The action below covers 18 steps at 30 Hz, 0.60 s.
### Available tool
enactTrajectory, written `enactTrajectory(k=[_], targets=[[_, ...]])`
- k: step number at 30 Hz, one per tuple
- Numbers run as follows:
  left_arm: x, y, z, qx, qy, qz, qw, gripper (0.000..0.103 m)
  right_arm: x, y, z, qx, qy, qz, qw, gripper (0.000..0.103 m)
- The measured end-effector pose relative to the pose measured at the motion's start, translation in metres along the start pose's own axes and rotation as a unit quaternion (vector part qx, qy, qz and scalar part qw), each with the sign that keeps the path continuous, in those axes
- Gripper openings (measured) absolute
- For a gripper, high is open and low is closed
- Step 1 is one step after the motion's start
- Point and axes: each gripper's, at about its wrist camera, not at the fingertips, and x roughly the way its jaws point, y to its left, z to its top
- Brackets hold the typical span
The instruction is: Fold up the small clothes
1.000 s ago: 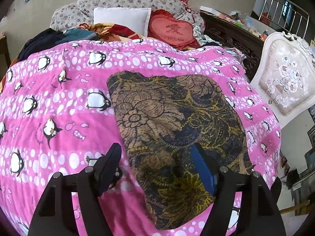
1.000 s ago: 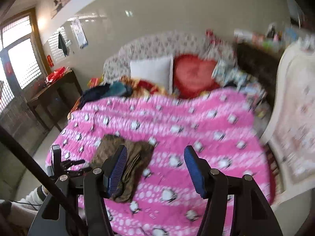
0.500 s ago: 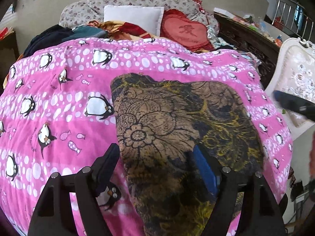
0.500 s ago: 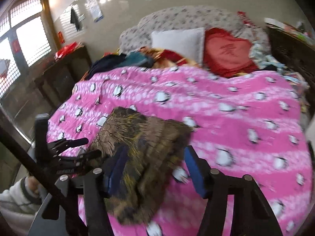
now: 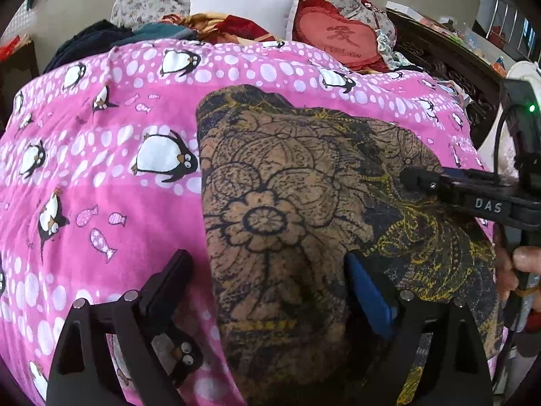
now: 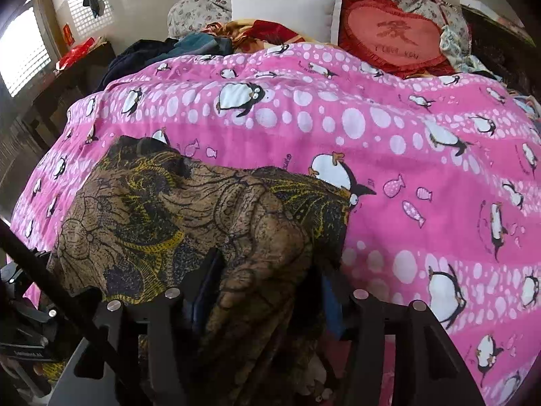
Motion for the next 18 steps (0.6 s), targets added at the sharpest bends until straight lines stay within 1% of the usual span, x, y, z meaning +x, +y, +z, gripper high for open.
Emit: enactTrajectory(k=[2,4,8,12,15,18], targets=[[-0.005,0.001,-0.001,0.000,-0.001,0.002,1.0000,0.091,-0.011,0.004,-0.002,-0.001,-0.004,-0.010,1.000,0.057],[-0.011,0.002,-0.002,0.000,-0.003,0.005,1.0000,0.091,-0.019,0.007,-0.002,-0.002,-0.011,-0.011,1.000,0.057],[-0.031,0.002,-0.004,0.000,-0.024,0.011,0.9996,0.091,-0.043,0.020,-0.008,-0.018,-0.030,-0.019,0.999,0.059],[-0.053,-0.001,-0.010,-0.001,-0.043,0.000,0.9991,0.091,-0.062,0.032,-0.019,-0.029,-0.040,-0.015,0.999,0.059],[-0.057,-0.004,-0.017,0.004,-0.040,0.002,0.9992,0.091,-0.071,0.041,-0.030,-0.037,-0.044,-0.013,0.998,0.059],[-0.054,-0.007,-0.027,0.011,-0.034,0.010,0.9993,0.091,-0.074,0.047,-0.046,-0.040,-0.043,-0.009,0.998,0.059]])
